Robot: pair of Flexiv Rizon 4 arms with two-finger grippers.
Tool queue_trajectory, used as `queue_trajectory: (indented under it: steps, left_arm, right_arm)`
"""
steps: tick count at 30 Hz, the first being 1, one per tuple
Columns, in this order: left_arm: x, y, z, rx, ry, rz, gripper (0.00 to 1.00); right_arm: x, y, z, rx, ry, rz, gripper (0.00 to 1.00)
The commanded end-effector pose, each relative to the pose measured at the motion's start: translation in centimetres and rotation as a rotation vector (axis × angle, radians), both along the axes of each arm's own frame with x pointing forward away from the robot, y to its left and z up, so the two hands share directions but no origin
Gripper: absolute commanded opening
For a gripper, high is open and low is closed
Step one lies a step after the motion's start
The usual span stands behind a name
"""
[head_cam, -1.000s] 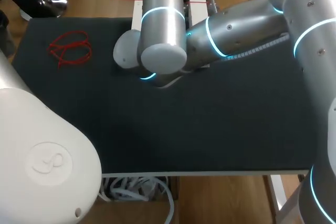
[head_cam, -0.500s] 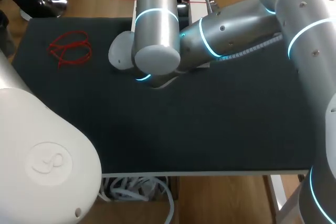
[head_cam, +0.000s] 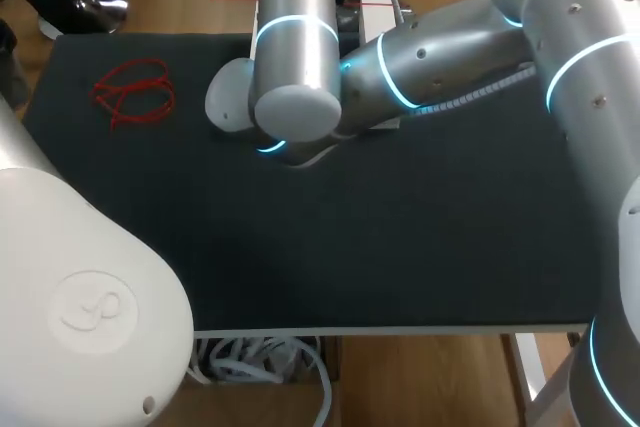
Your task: Grab the tape and strap the tape.
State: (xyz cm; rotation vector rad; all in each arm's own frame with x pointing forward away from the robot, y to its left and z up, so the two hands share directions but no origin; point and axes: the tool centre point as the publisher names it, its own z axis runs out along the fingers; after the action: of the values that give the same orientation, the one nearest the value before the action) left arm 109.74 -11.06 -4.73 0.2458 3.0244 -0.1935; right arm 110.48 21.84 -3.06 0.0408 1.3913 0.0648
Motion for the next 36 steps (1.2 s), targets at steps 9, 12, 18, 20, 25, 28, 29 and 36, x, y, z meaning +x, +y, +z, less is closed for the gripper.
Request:
queue_trajectory:
  steps: [9,12,18,20,25,28,29,36]
  left_arm:
    - [0.0,0.0,0.1,0.003,0.001,0.001,0.0]
    - [0.0,0.0,0.1,0.003,0.001,0.001,0.0]
    - [0.0,0.0,0.1,0.003,0.001,0.001,0.0]
    - [0.0,0.0,0.1,0.003,0.001,0.001,0.0]
    - [0.0,0.0,0.1,0.003,0.001,0.001,0.0]
    - [0.0,0.0,0.1,0.003,0.001,0.001,0.0]
    - [0.0,0.0,0.1,0.003,0.001,0.001,0.0]
    - [0.0,0.0,0.1,0.003,0.001,0.001,0.0]
  right_arm:
    - [0.4,1.1,0.2,-0.005,0.003,0.008,0.0]
    - [0.3,1.3,0.2,-0.007,0.003,0.012,0.0]
    - [0.2,1.5,0.1,-0.007,0.006,0.015,0.0]
    - [0.2,1.6,0.1,-0.007,0.008,0.017,0.0]
    - [0.2,1.8,0.1,-0.007,0.009,0.019,0.0]
    - [0.2,2.1,0.0,-0.01,0.01,0.024,0.0]
    - [0.2,2.1,0.0,-0.012,0.01,0.024,0.0]
    - [0.2,2.2,0.0,-0.019,0.011,0.024,0.0]
